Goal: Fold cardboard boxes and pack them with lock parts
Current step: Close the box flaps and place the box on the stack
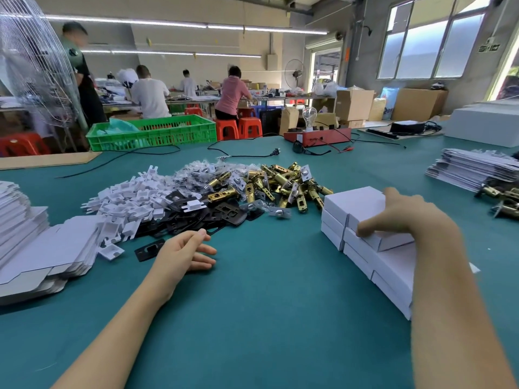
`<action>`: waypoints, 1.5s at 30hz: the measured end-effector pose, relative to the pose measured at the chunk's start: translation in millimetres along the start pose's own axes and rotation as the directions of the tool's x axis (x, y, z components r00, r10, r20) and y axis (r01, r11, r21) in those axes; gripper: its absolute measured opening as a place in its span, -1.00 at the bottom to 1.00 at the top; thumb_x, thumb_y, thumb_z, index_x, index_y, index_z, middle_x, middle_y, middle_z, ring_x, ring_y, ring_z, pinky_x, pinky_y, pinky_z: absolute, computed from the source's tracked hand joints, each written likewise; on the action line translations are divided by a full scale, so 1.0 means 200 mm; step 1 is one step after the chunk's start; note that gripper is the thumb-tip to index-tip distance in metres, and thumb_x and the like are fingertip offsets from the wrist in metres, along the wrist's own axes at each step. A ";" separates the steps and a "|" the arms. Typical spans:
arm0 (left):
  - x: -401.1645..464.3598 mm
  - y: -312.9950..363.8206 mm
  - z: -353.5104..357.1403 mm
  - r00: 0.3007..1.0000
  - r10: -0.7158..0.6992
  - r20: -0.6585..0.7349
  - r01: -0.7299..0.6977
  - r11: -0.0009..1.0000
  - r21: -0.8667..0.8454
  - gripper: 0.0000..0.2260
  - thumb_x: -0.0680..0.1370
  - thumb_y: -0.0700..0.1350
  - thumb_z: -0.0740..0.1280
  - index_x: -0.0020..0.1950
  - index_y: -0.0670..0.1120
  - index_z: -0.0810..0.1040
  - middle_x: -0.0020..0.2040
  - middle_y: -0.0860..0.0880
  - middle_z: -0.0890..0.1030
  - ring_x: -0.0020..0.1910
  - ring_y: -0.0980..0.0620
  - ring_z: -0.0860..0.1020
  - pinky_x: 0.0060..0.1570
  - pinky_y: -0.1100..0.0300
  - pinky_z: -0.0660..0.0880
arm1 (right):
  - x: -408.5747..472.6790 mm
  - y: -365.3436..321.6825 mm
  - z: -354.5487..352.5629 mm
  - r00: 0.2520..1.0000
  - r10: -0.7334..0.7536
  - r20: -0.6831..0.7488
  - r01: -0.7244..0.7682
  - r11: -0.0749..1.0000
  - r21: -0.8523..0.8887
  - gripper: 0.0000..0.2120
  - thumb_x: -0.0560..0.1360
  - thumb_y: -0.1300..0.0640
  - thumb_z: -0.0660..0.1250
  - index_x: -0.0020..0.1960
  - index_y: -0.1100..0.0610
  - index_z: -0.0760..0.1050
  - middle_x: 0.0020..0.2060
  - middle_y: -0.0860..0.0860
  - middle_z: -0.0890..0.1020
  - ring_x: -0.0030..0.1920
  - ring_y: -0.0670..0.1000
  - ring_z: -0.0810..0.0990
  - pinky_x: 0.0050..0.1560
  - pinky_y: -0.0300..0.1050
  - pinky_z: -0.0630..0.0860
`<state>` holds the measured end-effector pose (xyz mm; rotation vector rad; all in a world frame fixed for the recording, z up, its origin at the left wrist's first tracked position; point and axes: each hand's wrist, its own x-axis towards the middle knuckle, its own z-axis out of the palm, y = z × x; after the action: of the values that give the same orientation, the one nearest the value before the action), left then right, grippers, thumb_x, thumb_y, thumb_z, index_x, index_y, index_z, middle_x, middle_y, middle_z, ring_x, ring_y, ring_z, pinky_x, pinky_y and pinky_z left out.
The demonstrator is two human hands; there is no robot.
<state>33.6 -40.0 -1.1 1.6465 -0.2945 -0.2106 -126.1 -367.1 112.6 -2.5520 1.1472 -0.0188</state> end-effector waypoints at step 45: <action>-0.03 0.04 -0.05 0.937 0.136 -0.323 -0.103 0.988 0.115 -0.85 0.64 -0.14 0.24 -0.07 0.00 0.57 -0.24 -0.03 0.66 -0.35 0.01 0.64 -0.35 0.15 0.57 | 0.05 -0.65 0.80 0.975 -0.144 -0.172 0.223 0.696 0.682 -0.79 0.44 0.18 0.20 -0.32 0.23 0.48 -0.44 0.03 0.58 -0.40 0.00 0.41 -0.37 -0.16 0.32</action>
<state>30.3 -29.8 8.1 1.7213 -0.1496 0.1754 -2.6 -245.9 1.1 -1.9618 0.7052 -0.5443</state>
